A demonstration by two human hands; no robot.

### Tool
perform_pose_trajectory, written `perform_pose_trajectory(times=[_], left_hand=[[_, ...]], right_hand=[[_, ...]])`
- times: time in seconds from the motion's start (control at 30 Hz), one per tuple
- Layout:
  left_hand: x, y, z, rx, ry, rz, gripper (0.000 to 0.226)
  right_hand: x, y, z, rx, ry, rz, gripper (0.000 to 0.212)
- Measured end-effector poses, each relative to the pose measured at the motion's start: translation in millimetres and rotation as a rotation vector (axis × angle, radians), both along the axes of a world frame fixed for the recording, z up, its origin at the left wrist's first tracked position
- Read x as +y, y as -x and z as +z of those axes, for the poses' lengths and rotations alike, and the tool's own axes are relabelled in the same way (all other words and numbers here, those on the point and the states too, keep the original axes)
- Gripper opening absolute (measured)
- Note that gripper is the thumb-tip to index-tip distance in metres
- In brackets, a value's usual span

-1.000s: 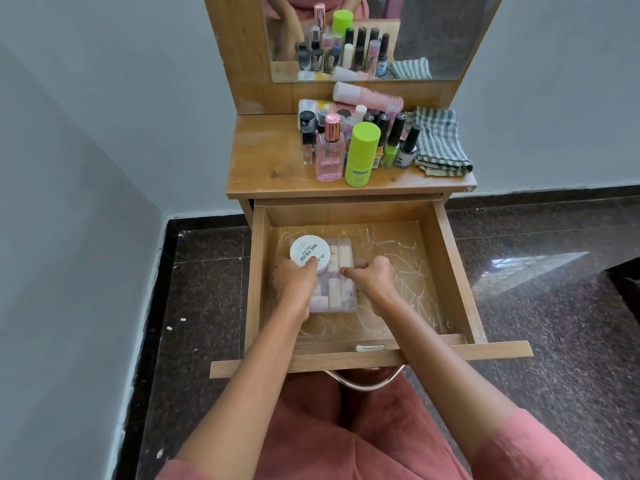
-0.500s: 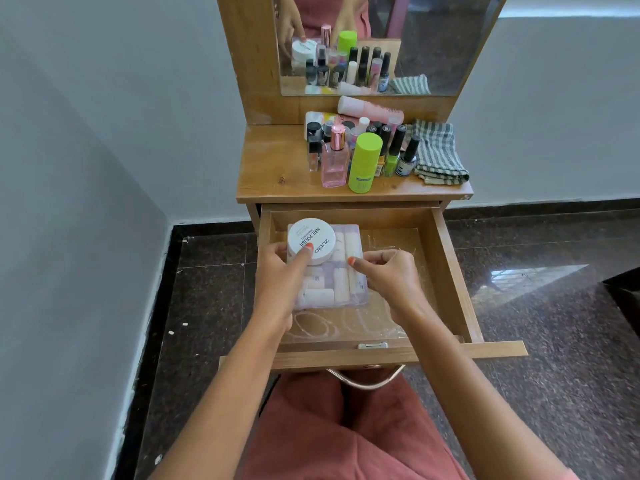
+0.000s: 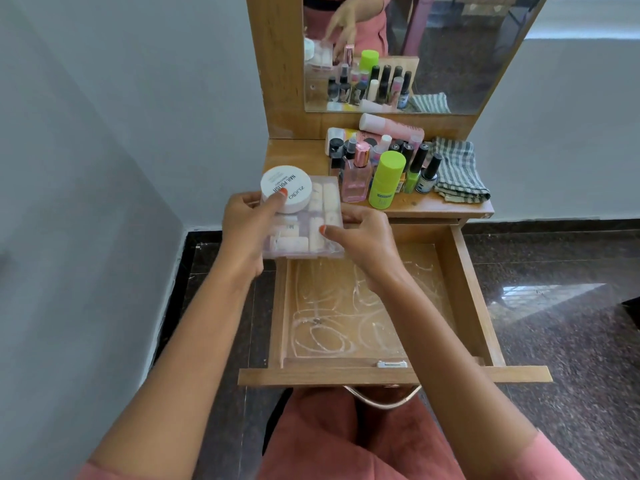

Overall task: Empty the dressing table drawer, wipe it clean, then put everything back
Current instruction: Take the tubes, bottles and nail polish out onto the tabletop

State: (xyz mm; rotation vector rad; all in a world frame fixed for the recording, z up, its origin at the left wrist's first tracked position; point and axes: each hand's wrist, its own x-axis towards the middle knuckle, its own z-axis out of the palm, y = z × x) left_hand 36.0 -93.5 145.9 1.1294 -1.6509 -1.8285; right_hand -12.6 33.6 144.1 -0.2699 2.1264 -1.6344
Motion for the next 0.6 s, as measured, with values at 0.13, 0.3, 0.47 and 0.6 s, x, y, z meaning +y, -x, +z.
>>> perform_pose_trajectory(times=[0.13,0.3,0.47,0.6], left_hand=[[-28,23,-2,-0.027,0.047,0.039,0.026],[-54,50,-8,-0.028,-0.016,0.060,0.014],[-70,75,-20,-0.053,-0.026,0.038,0.031],[-78,90,-28,-0.070,-0.010,0.045,0.029]], right_hand=[[-27,11,0,0.067,0.021,0.081,0.048],[-56,27,-10,0.220,-0.126,0.204,0.080],[-78,48,-27,0.345,-0.253,0.204,0.062],[-92,56,-40,0.388,-0.291,0.209,0.060]])
